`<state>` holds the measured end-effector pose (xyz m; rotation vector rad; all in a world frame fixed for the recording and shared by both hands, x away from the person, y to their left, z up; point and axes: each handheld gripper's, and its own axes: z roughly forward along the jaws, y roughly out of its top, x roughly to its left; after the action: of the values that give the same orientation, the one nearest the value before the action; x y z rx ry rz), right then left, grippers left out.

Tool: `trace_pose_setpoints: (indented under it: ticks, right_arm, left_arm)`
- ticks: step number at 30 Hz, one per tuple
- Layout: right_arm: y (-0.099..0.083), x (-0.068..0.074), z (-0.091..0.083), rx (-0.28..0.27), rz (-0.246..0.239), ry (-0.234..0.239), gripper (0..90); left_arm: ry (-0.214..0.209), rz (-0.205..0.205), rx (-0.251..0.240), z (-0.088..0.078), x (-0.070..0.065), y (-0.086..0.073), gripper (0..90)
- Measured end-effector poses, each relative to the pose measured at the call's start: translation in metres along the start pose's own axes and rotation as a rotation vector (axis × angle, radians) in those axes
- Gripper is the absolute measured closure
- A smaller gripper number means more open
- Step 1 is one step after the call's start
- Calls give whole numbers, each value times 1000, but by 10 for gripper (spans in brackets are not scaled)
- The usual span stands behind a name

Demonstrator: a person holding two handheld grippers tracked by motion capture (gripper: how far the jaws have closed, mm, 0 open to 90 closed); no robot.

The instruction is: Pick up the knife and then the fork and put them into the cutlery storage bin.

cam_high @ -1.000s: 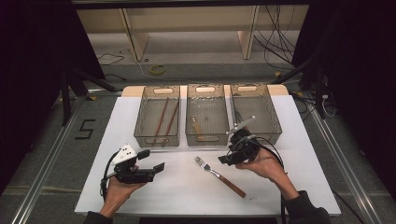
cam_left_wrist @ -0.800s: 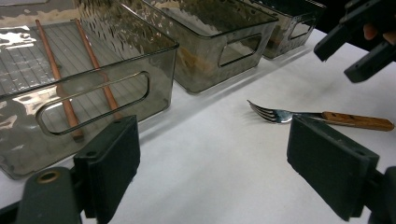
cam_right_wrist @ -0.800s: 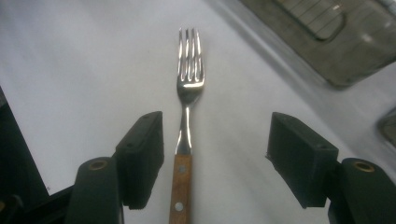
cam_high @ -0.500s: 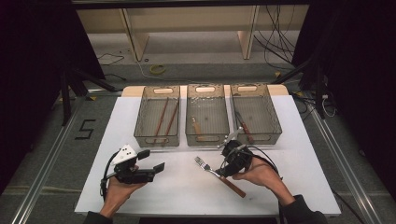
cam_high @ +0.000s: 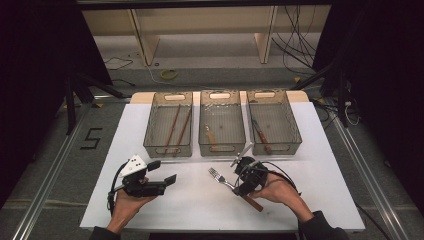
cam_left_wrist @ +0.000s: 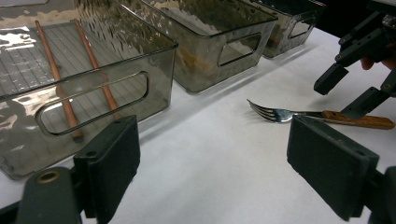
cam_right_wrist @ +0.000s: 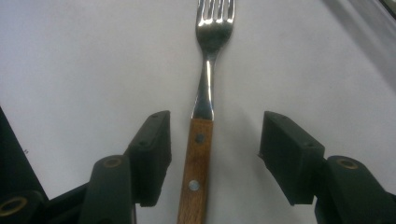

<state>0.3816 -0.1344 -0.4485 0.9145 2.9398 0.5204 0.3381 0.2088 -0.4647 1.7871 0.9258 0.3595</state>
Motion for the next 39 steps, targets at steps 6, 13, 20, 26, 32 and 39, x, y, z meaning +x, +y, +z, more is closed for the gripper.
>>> trace_pose_setpoints:
  ticks: [6,13,20,26,32,39]
  right_arm:
    - [-1,2,6,22,-21,-6,507]
    - [-2,4,9,29,-40,-21,577]
    - [-3,7,13,40,-78,-36,641]
    - [-3,9,13,44,-106,-41,712]
    - [-3,9,13,50,-100,-42,744]
    - [-4,8,13,55,-100,-40,777]
  left_arm:
    - [-1,1,0,0,0,0,168]
    - [-2,2,-1,0,0,0,168]
    - [-2,3,2,1,0,0,168]
    - [-1,4,3,1,-1,0,168]
    - [-2,7,5,1,-1,0,168]
    - [-2,3,3,1,-1,0,168]
